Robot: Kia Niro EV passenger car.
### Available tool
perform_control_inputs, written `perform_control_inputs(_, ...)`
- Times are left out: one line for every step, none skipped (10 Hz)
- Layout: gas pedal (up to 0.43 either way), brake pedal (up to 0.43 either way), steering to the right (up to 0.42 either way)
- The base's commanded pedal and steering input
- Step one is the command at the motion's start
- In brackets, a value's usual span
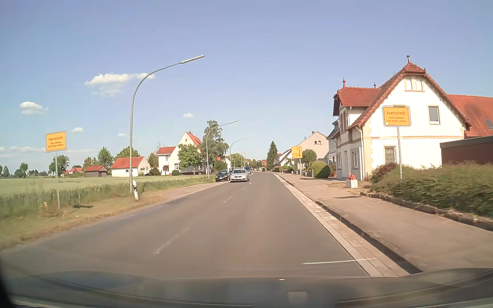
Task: Follow the waypoints while adhering to traffic rules and regulations
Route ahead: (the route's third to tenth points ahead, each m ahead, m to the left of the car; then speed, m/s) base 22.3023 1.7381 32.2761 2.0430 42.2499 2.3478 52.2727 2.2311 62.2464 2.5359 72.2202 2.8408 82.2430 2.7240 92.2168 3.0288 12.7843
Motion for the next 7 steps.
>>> perform_control_inputs(0.15, 0.006, 0.0)
perform_control_inputs(0.15, 0.006, 0.0)
perform_control_inputs(0.15, 0.006, 0.0)
perform_control_inputs(0.15, 0.006, 0.0)
perform_control_inputs(0.15, 0.006, 0.001)
perform_control_inputs(0.15, 0.006, 0.001)
perform_control_inputs(0.15, 0.006, 0.001)
